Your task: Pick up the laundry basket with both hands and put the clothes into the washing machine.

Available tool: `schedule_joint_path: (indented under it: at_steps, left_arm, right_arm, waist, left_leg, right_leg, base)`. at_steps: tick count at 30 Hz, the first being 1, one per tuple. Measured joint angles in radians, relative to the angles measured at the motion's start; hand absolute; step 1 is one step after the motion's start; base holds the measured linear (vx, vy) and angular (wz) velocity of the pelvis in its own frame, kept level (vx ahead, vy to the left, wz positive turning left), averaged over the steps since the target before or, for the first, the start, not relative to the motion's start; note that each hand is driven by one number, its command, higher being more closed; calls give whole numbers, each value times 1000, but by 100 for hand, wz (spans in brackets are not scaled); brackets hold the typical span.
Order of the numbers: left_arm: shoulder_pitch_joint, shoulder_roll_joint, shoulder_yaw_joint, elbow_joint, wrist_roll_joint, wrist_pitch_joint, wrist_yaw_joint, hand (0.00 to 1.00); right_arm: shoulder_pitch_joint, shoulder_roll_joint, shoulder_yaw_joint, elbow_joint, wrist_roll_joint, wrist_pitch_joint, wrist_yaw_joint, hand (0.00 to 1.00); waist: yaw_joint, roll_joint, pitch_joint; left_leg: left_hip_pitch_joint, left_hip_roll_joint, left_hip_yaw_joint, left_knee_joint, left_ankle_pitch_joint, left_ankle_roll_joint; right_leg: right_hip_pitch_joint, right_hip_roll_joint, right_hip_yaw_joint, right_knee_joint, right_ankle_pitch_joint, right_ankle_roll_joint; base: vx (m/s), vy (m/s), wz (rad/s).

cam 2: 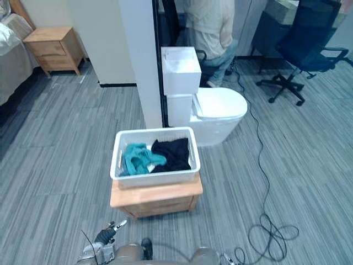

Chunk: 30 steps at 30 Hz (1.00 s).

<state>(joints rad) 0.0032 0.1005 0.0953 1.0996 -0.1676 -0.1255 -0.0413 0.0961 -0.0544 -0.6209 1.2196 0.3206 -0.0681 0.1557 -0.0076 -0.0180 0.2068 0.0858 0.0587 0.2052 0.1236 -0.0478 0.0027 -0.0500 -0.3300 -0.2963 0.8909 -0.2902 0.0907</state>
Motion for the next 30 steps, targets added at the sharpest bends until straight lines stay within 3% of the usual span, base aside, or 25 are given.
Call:
schedule_joint_path:
  at_steps: [1,2,3,4,5,6,9,11,14,16,17,19,21,22,23,25,26,27,29,30]
  left_arm:
    - [-3,-1,-9,0,0,0,0,0]
    - [-14,-2,-16,-1,-3,-4,0,0]
    - [-28,-1,-16,-2,-17,-11,0,0]
    - [-28,4,-16,-7,-18,-17,0,0]
    - [-30,-2,-15,-7,-20,-26,1,0]
    - [-11,-29,-14,-1,-21,-27,-1,0]
    - [44,-61,-4,11,-20,-24,-1,0]
    - [55,-63,10,10,-20,-25,-2,0]
    - [64,-53,78,1,-28,-26,-1,0]
    - [76,-49,120,-15,-49,-26,0,0]
    - [84,-49,131,-26,-57,-25,-1,0]
    - [106,-50,153,-76,-80,-23,0,0]
    - [138,-58,180,-162,-123,-13,0,0]
    - [158,-61,209,-245,-151,-10,1,0]
    - [174,-61,237,-323,-166,-10,1,0]
    - [182,-58,278,-447,-195,-17,5,0]
    - [183,-58,296,-503,-212,-17,8,0]
    - [182,-66,306,-547,-222,-17,15,0]
    - [167,-59,307,-608,-226,-20,23,0]
    - [136,-35,306,-630,-224,-28,22,0]
  right_arm:
    - [0,-2,0,-14,0,-2,0,0]
    - [-1,0,0,-29,2,-2,0,0]
    - [1,1,0,-30,3,-2,-3,0]
    - [6,2,0,-30,3,-2,-4,0]
    - [19,-8,0,-28,2,-2,-6,0]
    - [16,-28,3,-32,2,-3,-14,0]
    - [-6,-46,52,-101,0,-4,-23,0]
    - [5,-43,102,-227,-17,-3,-25,0]
    - [32,-47,150,-506,-48,-11,-45,0]
    - [55,-59,145,-660,-65,-34,-55,0]
    - [59,-61,144,-683,-68,-36,-61,0]
    - [68,-61,129,-769,-80,-36,-71,0]
    - [66,-61,94,-828,-90,-36,-85,0]
    - [64,-62,64,-863,-98,-36,-101,0]
    - [60,-64,46,-886,-100,-35,-113,0]
    - [57,-80,25,-917,-100,-35,-133,0]
    - [49,-98,7,-938,-101,-33,-137,0]
    - [47,-125,-4,-967,-116,-25,-138,0]
    - [30,-147,-7,-978,-143,-13,-136,0]
    - [9,-148,10,-978,-160,0,-130,0]
  waist:
    - [-3,10,-4]
    - [-6,16,-6]
    - [-10,2,-13]
    - [-10,-12,-21]
    - [-16,-3,-22]
    - [-3,29,-34]
    - [-4,60,-47]
    - [-2,55,-50]
    - [1,37,-54]
    - [0,41,-50]
    - [1,41,-50]
    - [21,40,-43]
    - [23,33,-41]
    - [23,39,-40]
    - [20,40,-40]
    - [21,42,-41]
    - [21,54,-42]
    - [16,84,-56]
    - [-5,95,-63]
    - [-7,82,-62]
  left_leg:
    - [19,5,0,-19,0,0]
    - [37,5,-4,-35,0,0]
    - [49,-1,-6,-47,-3,-7]
    - [56,-8,-3,-51,-9,-22]
    - [78,-3,-9,-64,-39,-66]
    - [98,31,-5,-83,-31,-81]
    - [98,66,-5,-70,-16,-106]
    - [73,76,-12,-15,-14,-108]
    - [-48,88,-12,180,-15,-109]
    - [-141,122,-14,376,-12,-114]
    - [-152,131,-14,414,-4,-127]
    - [-179,136,-37,495,36,-188]
    - [-188,138,-63,508,49,-175]
    - [-193,153,-50,484,14,-134]
    - [-190,177,-37,421,-5,-116]
    - [-171,205,-14,249,3,-127]
    - [-140,209,-11,138,38,-165]
    - [-113,206,-8,52,105,-174]
    - [-76,186,23,-26,52,-181]
    - [-69,159,52,-54,35,-165]
  right_leg:
    - [-15,9,-16,-79,-9,8]
    - [-43,20,-30,-256,-2,22]
    - [-51,33,-26,-467,57,34]
    - [-53,37,-20,-560,132,25]
    - [-50,51,2,-577,253,22]
    - [-46,77,2,-579,245,10]
    - [-7,117,-20,-622,236,-5]
    - [21,122,-47,-647,231,-10]
    - [30,117,-74,-679,230,-11]
    - [74,120,-114,-700,227,-15]
    - [87,123,-119,-703,223,-17]
    - [115,121,-110,-705,201,-16]
    - [129,118,-112,-737,186,-17]
    - [126,119,-113,-749,187,-19]
    - [112,119,-111,-748,189,-21]
    - [81,114,-99,-746,201,-13]
    - [68,109,-86,-745,211,3]
    - [57,110,-82,-749,233,26]
    - [59,92,-83,-760,253,63]
    - [46,75,-69,-774,276,78]
  base:
    - [328,-33,18]
    - [365,-91,47]
    - [349,-114,56]
    - [428,-173,79]
    - [376,-135,43]
    - [395,-159,22]
    - [282,-195,-6]
    - [167,-128,27]
    - [74,-145,31]
    - [43,-78,41]
    - [19,-31,25]
    - [-31,-59,-4]
    - [-55,-39,2]
    - [-18,-7,6]
    - [-5,24,3]
    - [8,83,-9]
    - [78,275,-26]
    - [99,334,-24]
    - [108,361,4]
    - [66,325,-19]
